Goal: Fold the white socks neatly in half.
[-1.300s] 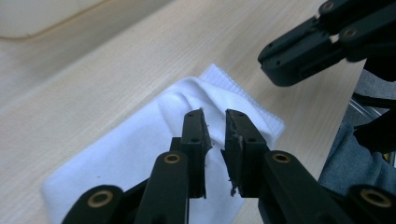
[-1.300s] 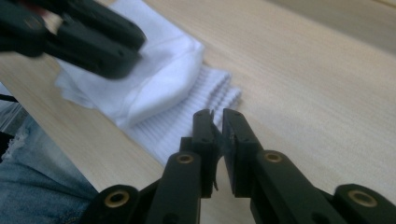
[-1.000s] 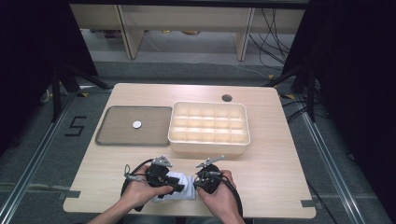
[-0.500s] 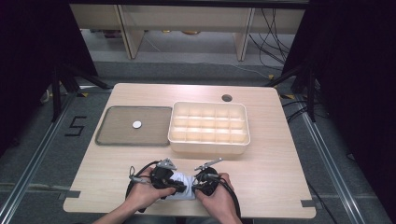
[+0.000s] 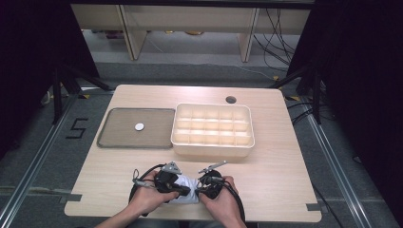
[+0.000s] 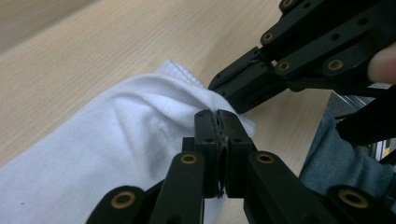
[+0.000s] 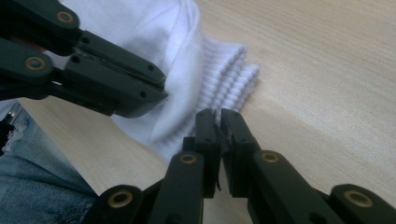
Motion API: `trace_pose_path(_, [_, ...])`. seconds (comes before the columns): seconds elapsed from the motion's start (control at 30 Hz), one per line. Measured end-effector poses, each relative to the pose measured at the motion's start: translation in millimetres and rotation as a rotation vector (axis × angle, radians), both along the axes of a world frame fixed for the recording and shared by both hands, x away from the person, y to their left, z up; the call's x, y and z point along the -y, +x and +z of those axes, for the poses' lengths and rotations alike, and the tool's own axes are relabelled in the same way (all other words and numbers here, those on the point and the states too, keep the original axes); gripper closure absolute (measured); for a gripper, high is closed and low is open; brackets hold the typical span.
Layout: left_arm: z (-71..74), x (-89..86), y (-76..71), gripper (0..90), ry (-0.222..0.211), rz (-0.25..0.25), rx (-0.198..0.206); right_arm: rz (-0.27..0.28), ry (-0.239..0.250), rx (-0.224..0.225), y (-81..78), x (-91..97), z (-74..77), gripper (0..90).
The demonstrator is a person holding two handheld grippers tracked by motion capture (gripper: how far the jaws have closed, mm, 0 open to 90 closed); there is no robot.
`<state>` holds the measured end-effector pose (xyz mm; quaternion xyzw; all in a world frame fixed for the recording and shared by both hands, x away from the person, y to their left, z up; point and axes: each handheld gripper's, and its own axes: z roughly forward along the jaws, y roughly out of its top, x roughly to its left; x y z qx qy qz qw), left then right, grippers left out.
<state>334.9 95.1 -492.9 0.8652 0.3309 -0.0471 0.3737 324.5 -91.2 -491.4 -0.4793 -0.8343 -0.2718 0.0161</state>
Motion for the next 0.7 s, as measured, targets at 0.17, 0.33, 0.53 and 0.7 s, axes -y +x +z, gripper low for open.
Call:
trace_pose_path(0.17, [-2.9, -0.6, 0.0, 79.2, -0.009, -0.02, 0.002, -0.008, -0.001, -0.004, 0.3, 1.6, 0.4, 82.7])
trace_pose_path(0.33, [5.7, -7.5, -2.7, 62.7, -0.044, -0.021, 0.033, -0.018, 0.006, 0.023, 0.2, 8.0, 6.1, 79.2])
trace_pose_path(0.53, [26.8, -41.6, -10.1, 42.5, -0.108, 0.058, 0.095, -0.035, 0.028, 0.084, 2.4, 21.0, 20.2, 76.4])
trace_pose_path(0.7, [28.3, -70.9, -10.5, 34.6, -0.124, 0.139, 0.099, -0.041, 0.032, 0.108, 3.5, 30.3, 26.2, 74.2])
